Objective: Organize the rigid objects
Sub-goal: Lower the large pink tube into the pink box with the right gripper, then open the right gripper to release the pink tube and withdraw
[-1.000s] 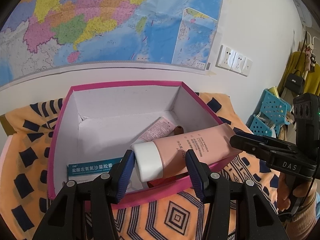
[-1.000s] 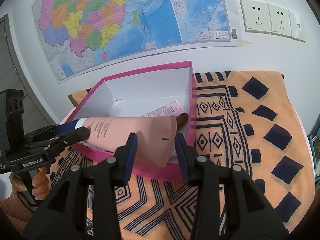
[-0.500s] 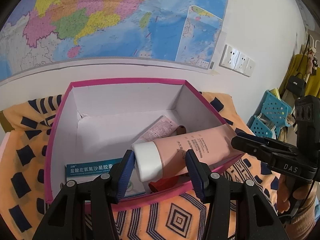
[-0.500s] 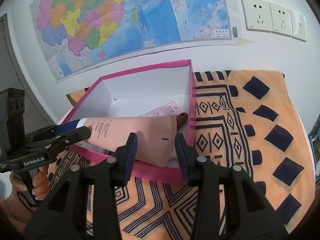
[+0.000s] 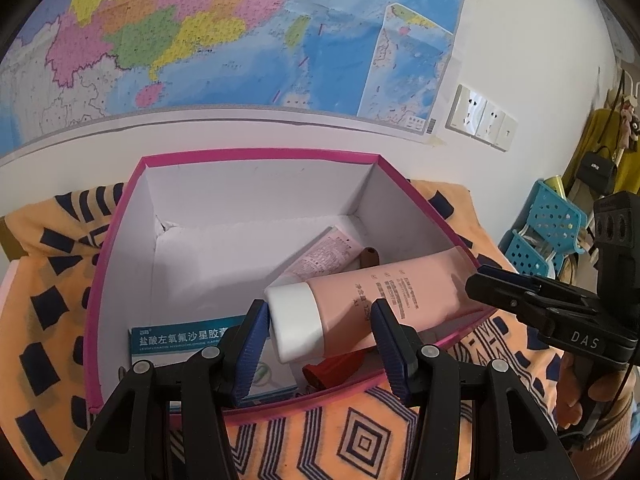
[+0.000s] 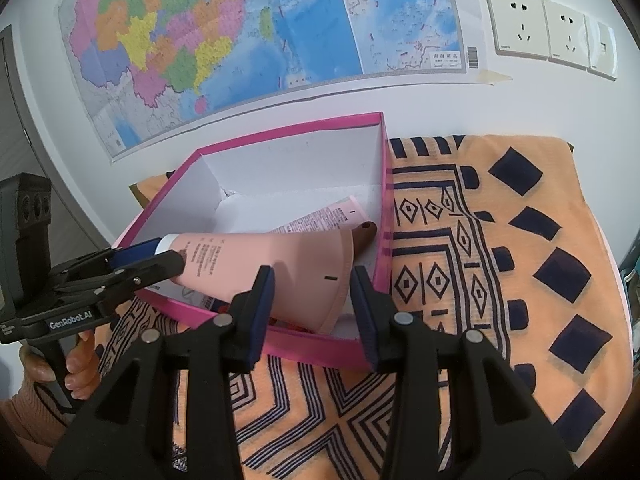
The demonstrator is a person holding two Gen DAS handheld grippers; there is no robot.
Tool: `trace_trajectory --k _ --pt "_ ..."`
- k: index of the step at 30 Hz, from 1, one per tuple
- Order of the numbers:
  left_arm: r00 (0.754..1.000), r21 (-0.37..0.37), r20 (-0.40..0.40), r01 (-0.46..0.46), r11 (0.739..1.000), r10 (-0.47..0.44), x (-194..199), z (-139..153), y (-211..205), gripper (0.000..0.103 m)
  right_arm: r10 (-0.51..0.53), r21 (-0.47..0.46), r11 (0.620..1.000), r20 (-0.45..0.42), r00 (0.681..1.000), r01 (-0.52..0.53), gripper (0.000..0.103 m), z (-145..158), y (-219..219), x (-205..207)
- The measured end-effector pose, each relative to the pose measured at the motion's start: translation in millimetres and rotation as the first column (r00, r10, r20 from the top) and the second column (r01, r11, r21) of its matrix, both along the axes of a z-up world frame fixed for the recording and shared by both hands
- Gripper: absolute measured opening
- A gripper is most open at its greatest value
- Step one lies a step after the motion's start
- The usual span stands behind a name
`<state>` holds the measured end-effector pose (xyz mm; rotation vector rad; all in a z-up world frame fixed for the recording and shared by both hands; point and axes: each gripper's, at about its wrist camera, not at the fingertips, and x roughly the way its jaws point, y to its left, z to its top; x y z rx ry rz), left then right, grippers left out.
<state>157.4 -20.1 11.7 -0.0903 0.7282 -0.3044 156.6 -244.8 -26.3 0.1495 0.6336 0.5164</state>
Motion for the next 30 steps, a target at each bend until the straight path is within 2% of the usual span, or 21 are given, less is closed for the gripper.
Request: trace_trajectory --k 10,17,23,26,28,30 --pt "1.0 0.005 -0.012 -0.01 1.0 0.01 5 -3 2 0.053 0.001 -0.016 1.0 -0.005 1.0 -0.001 0.042 0 5 2" --pt "0.999 0.02 -0.035 -0.023 1.0 0.023 11 -9 1 0.053 0.003 -0.069 0.998 0.002 1.0 -0.003 0.049 2 16 3" --pt "0.999 0.053 -0.008 -0.046 0.998 0.047 6 -8 1 0.057 -0.011 -0.08 0.997 0.009 1.0 0.011 0.05 0 20 1" --pt "0.998 0.073 0.028 -0.056 0.996 0.054 -4 -5 3 0.065 0.0 -0.081 0.997 0.014 1.0 0.001 0.05 0 22 -4" --pt "0.997 0.087 0.052 -0.067 0.994 0.063 -12 -3 3 0.077 0.008 -0.084 0.996 0.015 1.0 -0.007 0.05 -1 23 -9" --pt "0.994 0.095 0.083 -0.084 0.992 0.076 -23 -1 6 0.086 0.005 -0.094 0.996 0.039 0.999 -0.001 0.051 -1 25 -17"
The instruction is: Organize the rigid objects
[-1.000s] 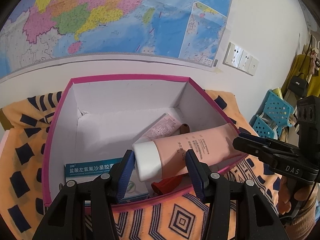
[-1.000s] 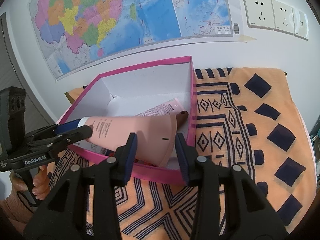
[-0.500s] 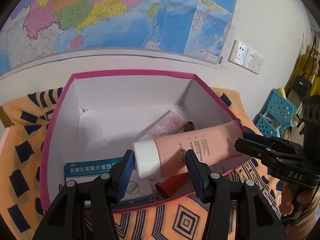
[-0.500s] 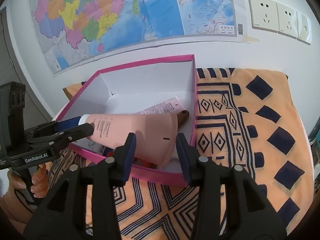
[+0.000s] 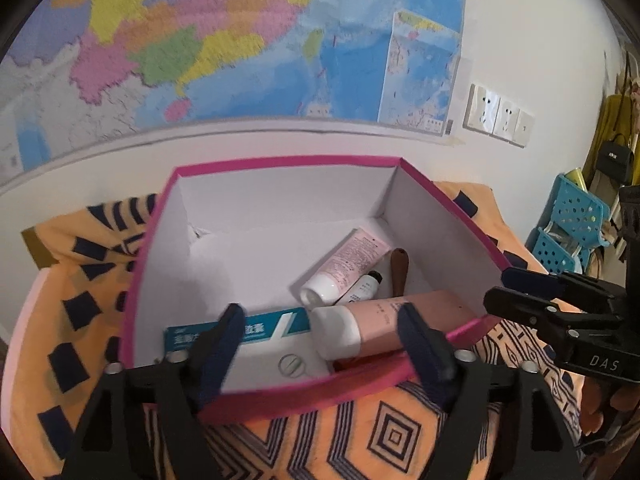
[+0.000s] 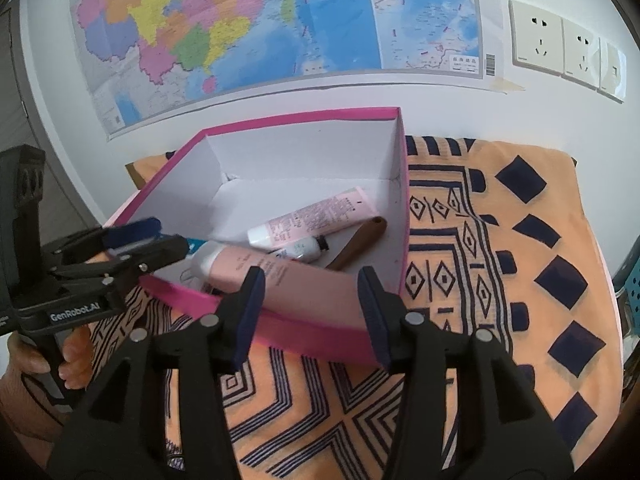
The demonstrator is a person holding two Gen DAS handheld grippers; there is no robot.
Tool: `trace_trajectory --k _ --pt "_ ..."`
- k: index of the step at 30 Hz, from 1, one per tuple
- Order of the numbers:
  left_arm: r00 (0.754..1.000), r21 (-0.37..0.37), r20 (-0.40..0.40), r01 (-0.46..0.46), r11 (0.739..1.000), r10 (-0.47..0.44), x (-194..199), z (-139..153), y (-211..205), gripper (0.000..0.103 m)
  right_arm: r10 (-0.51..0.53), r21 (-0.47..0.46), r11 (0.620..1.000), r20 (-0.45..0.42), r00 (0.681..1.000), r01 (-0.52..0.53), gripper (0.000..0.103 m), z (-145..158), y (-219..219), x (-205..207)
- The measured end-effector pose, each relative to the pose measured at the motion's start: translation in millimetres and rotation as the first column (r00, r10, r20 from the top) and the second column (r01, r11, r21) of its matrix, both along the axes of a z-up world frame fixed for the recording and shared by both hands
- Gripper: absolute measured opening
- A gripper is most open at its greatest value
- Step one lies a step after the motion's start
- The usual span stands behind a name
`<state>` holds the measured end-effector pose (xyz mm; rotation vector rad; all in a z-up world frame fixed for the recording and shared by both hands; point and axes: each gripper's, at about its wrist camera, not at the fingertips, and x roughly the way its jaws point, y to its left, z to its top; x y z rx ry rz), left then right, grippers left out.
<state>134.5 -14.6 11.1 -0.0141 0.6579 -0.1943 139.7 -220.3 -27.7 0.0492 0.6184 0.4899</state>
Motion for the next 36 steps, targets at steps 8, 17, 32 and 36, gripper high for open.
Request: trace_trajectory --k 8,17,32,36 --pt "0.992 0.013 0.092 -0.086 0.996 0.084 -43 7 9 0.103 -0.004 0.013 1.0 0.083 0.997 0.003 0.069 0 3 -41" --pt "0.983 0.046 0.083 -0.167 0.985 0.163 -77 -6 11 0.103 -0.057 0.024 0.998 0.097 0.994 0.055 0.086 -28 18 -72" --pt "0.974 0.037 0.058 -0.219 0.975 0.217 -97 -14 12 0.103 -0.095 0.021 0.995 0.121 0.988 0.093 0.087 -35 23 -101" --pt "0.975 0.04 0.062 -0.216 0.976 0.213 -98 -14 11 0.103 -0.092 0.021 0.996 0.122 0.988 0.09 0.087 -35 26 -104"
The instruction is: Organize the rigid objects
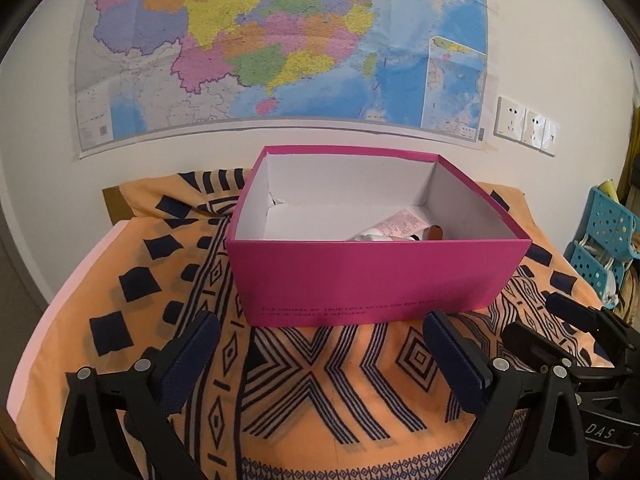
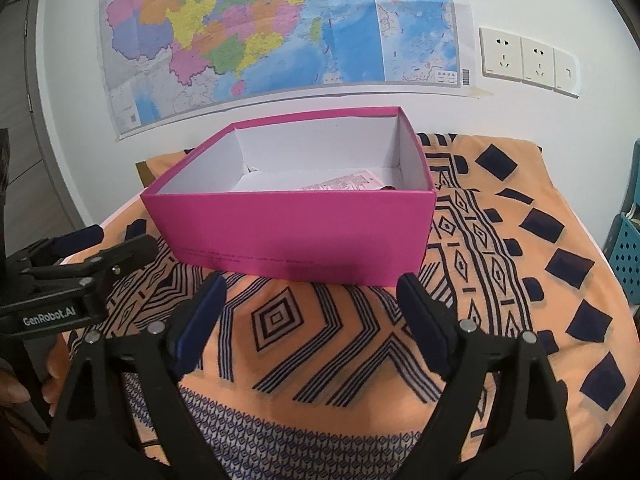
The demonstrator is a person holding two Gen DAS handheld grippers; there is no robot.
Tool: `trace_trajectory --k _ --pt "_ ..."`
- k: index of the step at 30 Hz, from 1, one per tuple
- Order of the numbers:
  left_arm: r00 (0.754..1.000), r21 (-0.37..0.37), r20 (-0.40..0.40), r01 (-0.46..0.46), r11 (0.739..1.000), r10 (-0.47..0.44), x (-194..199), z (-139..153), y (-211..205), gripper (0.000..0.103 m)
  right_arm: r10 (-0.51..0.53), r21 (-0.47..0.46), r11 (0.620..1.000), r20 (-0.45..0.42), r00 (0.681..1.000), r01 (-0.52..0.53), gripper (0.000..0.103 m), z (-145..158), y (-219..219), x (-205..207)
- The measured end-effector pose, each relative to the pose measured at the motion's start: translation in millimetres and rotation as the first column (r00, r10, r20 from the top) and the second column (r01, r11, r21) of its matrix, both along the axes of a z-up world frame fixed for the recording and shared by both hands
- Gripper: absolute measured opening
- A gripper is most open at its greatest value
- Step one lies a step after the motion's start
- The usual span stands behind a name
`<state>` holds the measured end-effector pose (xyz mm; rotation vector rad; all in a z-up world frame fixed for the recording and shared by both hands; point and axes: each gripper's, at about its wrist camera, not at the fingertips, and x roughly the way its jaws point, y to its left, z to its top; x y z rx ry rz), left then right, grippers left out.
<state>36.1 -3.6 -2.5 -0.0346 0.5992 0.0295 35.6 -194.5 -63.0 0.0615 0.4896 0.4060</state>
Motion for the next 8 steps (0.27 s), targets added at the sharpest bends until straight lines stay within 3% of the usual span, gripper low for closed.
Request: trace_trajectory --k 8 --pt "1.0 0.012 0.024 0.001 1.0 -0.001 -4.4 0.9 -3.3 0.103 0.006 -0.01 1.0 0.002 1.0 -0.006 0.087 0.0 4.8 -2.9"
